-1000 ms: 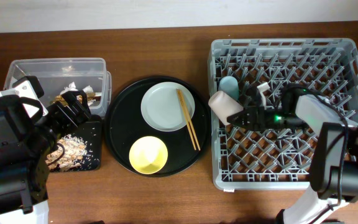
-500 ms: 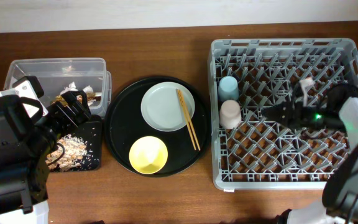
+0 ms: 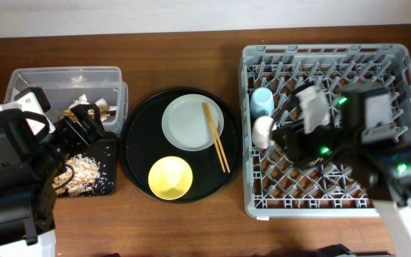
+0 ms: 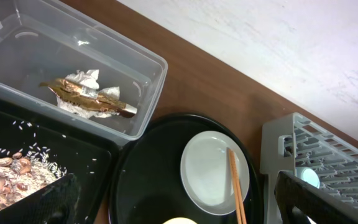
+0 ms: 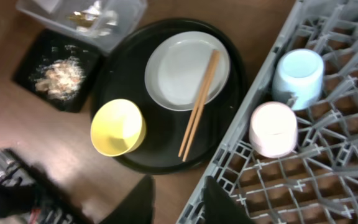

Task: Sort waste into correct bins and load items into the dishwasher rack
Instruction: 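Move the right gripper back over the round tray, then grasp the wooden chopsticks with the right gripper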

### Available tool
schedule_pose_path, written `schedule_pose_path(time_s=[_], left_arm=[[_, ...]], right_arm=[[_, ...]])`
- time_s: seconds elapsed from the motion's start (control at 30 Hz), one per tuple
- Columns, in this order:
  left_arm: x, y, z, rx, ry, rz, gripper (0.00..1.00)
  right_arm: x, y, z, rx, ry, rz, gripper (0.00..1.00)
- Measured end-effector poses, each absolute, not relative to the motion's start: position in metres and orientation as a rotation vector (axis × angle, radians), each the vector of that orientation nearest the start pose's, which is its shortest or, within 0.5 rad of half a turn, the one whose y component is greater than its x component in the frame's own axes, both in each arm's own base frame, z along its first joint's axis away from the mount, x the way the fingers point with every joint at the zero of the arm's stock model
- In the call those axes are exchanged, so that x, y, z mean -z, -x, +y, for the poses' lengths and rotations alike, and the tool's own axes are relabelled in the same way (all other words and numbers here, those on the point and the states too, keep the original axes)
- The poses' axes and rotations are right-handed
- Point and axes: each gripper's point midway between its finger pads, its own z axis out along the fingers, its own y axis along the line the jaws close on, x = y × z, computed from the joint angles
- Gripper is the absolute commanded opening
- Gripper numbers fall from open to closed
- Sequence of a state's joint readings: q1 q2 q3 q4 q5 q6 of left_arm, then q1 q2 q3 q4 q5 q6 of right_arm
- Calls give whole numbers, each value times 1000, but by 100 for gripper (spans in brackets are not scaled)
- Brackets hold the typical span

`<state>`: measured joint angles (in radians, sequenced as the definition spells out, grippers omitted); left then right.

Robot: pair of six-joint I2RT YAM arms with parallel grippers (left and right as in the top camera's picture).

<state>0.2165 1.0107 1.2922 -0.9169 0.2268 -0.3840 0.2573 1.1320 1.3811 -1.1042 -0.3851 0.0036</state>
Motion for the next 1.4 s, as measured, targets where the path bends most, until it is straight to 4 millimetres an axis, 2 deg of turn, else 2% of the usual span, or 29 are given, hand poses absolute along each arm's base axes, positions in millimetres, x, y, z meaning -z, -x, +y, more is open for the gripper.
schedule_pose_path(time_s=[0.03,0.07,0.13,0.2,0.27,0.47,0.6,0.83,1.3,1.4], left_arm=[[-320,-294,25,344,531,2144,99],[-320,-294,25,344,531,2144,99],[-319,-294,25,344,531,2144,99],[-320,-294,25,344,531,2144,99],[-319,-294,25,342,532,2144,99],[-319,-294,25,343,532,2144,99],[-319,-294,25,343,532,2144,99],[-319,-294,25,343,533,2144,99],[-319,-294,25,343,532,2144,99],[-319,-294,25,343,532,2144,99]], right_arm=[[-294,-256,142,-547,498,2381,8],[-286,-253,157,-477,539,2401,4],[-276,-254,167,-402,575,2427,4],[-248,-253,192,-313,679,2494,11],[-218,-261,203,-226,713,2576,14],[-127,-312,223,-22,688,2705,22],[-85,-333,225,35,671,2747,22],[-49,-334,225,83,690,2811,22],[-40,-329,228,56,708,2845,22],[-31,-322,223,63,713,2865,22]])
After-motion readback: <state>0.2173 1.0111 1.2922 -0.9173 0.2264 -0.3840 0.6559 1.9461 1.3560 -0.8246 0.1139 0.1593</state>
